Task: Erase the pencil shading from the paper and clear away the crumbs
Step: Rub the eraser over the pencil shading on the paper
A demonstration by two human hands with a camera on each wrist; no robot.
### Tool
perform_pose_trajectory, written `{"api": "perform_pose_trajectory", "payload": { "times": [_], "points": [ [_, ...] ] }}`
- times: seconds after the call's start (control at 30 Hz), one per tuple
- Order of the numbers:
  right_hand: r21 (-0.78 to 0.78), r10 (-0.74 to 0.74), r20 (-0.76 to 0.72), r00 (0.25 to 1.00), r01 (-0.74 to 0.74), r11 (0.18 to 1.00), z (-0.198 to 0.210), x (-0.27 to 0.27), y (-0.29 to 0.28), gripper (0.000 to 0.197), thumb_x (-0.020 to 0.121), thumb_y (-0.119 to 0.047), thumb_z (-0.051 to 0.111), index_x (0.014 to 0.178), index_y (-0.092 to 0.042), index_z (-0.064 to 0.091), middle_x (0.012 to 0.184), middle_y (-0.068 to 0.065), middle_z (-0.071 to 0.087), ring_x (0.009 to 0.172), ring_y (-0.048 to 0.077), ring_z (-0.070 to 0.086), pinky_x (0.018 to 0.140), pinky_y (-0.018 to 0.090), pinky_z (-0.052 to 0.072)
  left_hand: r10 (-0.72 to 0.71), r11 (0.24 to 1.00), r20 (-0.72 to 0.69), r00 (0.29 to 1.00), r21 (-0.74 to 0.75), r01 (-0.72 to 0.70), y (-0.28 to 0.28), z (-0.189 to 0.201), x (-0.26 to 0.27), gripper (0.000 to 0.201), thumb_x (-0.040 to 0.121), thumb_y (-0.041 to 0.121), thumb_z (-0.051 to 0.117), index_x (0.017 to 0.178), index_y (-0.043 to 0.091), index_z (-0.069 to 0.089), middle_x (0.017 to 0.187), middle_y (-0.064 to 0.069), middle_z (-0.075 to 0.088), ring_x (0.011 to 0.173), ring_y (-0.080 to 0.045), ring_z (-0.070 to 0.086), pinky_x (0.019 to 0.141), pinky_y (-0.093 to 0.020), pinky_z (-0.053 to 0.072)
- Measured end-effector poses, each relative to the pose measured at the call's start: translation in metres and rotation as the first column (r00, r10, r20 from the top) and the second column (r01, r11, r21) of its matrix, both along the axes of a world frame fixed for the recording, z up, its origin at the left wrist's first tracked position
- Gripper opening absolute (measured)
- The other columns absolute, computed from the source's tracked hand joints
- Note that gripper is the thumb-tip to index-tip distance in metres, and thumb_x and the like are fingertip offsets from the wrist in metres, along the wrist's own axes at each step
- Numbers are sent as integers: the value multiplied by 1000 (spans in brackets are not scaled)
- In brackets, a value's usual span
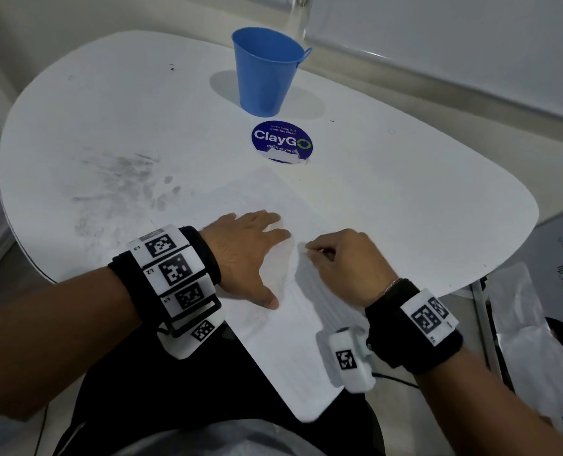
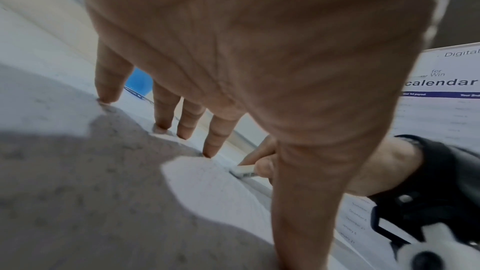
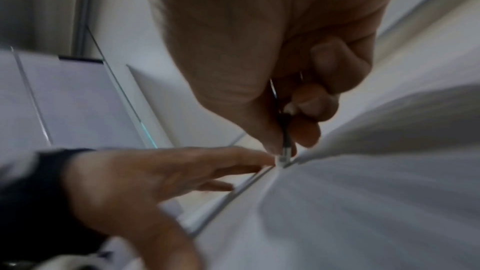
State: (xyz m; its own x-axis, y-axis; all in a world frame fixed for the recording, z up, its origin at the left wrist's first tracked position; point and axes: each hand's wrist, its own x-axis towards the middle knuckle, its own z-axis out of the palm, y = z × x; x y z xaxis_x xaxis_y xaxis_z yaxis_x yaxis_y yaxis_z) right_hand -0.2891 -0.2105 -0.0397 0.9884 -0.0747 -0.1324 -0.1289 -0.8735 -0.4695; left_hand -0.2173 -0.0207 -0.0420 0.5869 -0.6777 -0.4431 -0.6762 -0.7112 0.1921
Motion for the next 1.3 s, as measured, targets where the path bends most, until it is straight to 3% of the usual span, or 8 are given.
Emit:
{"api": "perform_pose_trajectory", "payload": {
  "times": [0.23,0.33,0.5,0.63,0.8,0.93,1.1,1.3],
  "points": [
    [-60,-176,39,984,179,982,9,21,-20,20,94,-22,59,92,-17,78,91,0,76,88,22,68,81,32,54,-20,999,26,999,28,20,-1,2,-2,121,74,79,63,161,25,0,169,6,-12,155,-14,-7,125,-42,15],
    [-71,-9,-5,1000,8,997,4,8,3,22,94,-22,58,89,-9,75,85,6,74,81,24,68,77,38,55,-28,999,36,999,42,26,-2,2,-2,123,74,80,62,161,20,-1,169,5,-12,155,-15,-7,125,-42,17],
    [-81,-134,-15,991,133,988,13,28,-19,18,94,-22,60,96,-18,78,97,-1,76,94,19,67,82,26,49,-19,999,47,999,38,17,-2,2,-3,123,73,80,63,161,21,0,169,6,-11,155,-14,-7,124,-42,18],
    [-63,30,-87,996,-36,997,12,14,-1,19,94,-22,60,93,-18,78,88,-5,75,83,14,66,77,26,50,-23,999,46,999,48,21,-3,3,-3,123,74,80,63,161,20,0,168,5,-11,155,-15,-6,124,-43,20],
    [-72,-158,-29,987,156,985,12,32,-19,17,93,-22,62,96,-19,78,98,-2,75,94,18,67,84,27,51,-23,999,50,998,39,21,-3,5,-4,122,74,79,64,161,20,2,169,5,-9,155,-14,-4,123,-43,20],
    [-88,29,-96,995,-37,995,12,18,4,19,93,-21,59,93,-17,78,90,-6,74,83,13,65,77,27,50,-32,999,53,998,34,30,-2,7,-4,120,74,78,64,161,19,6,168,4,-5,155,-15,0,122,-44,24],
    [-113,-142,-67,988,134,985,14,39,-15,17,91,-22,61,94,-21,78,98,-3,74,94,18,66,77,22,43,-32,999,56,998,39,30,-2,7,-5,120,75,78,63,161,19,4,168,3,-7,155,-16,-2,123,-44,23],
    [-149,-62,-109,992,46,988,13,36,0,17,90,-23,62,93,-23,78,94,-4,74,90,19,66,81,27,49,-29,999,67,997,26,27,0,8,-5,117,74,78,64,159,18,11,168,3,0,154,-16,4,121,-45,27]
  ]
}}
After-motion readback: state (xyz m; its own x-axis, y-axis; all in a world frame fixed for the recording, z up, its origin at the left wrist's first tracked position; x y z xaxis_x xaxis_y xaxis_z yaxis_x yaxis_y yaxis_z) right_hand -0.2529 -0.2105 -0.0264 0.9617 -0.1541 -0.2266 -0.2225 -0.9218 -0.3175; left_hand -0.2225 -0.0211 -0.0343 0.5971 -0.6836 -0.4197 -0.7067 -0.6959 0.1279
